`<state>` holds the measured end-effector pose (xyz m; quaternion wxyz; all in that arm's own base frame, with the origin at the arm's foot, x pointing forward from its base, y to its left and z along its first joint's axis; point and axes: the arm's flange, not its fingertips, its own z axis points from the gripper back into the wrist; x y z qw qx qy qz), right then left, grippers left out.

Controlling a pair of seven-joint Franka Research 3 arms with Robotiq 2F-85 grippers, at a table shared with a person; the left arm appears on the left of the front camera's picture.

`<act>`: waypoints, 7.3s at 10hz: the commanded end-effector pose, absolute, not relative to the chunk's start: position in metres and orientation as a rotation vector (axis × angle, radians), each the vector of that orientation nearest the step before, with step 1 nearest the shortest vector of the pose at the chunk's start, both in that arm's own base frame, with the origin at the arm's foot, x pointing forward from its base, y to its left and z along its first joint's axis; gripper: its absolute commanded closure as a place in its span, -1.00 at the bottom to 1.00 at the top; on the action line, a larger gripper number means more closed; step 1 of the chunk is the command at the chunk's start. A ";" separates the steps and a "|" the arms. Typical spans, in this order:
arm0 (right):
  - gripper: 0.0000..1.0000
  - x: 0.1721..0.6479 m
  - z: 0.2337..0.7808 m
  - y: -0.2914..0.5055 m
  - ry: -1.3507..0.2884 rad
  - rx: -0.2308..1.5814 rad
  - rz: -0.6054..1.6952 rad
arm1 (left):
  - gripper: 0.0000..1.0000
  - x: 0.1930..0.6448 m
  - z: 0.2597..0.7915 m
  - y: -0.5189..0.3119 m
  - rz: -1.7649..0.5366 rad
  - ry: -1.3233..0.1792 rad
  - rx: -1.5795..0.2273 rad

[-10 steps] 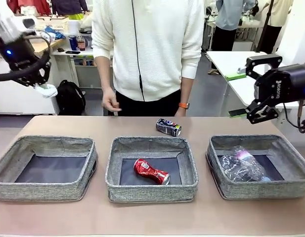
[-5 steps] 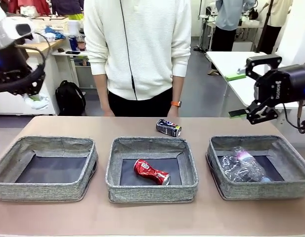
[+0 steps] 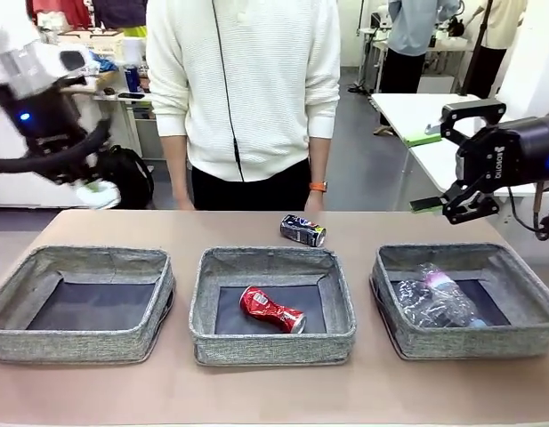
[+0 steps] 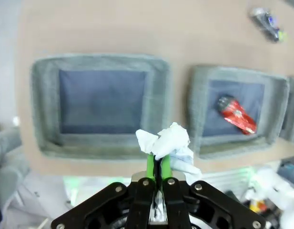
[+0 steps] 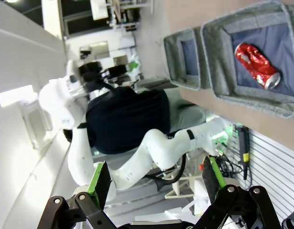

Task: Sort the waste into the appropriate baskets.
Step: Pick up the waste item pointed out by the person, then place the picked waste into the Fabric basket indicated by the person.

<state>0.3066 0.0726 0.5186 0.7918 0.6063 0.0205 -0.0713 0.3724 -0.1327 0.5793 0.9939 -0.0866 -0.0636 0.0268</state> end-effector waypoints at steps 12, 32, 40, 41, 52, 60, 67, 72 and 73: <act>-1.00 0.307 0.523 0.074 0.055 1.317 -0.171 | 0.94 0.335 0.787 -0.359 -0.078 -0.047 -0.359; -1.00 0.307 0.523 0.074 0.055 1.317 -0.171 | 0.94 0.339 0.784 -0.362 -0.094 -0.068 -0.319; -1.00 0.307 0.523 0.074 0.055 1.317 -0.171 | 0.94 0.339 0.784 -0.362 -0.094 -0.068 -0.319; -1.00 0.307 0.523 0.074 0.055 1.317 -0.171 | 0.94 0.339 0.784 -0.362 -0.094 -0.068 -0.319; -1.00 0.307 0.523 0.074 0.055 1.317 -0.171 | 0.94 0.354 0.604 -0.169 0.178 -0.116 -0.201; -1.00 0.307 0.523 0.074 0.055 1.317 -0.171 | 0.94 0.343 0.496 -0.076 0.387 -0.057 -0.148; -1.00 0.307 0.523 0.074 0.055 1.317 -0.171 | -0.53 0.347 0.503 -0.072 0.409 -0.078 -0.164; -1.00 0.307 0.523 0.074 0.055 1.317 -0.171 | -1.00 0.349 0.507 -0.072 0.394 -0.082 -0.163; -1.00 0.307 0.523 0.074 0.055 1.317 -0.171 | -1.00 0.348 0.509 -0.073 0.388 -0.075 -0.174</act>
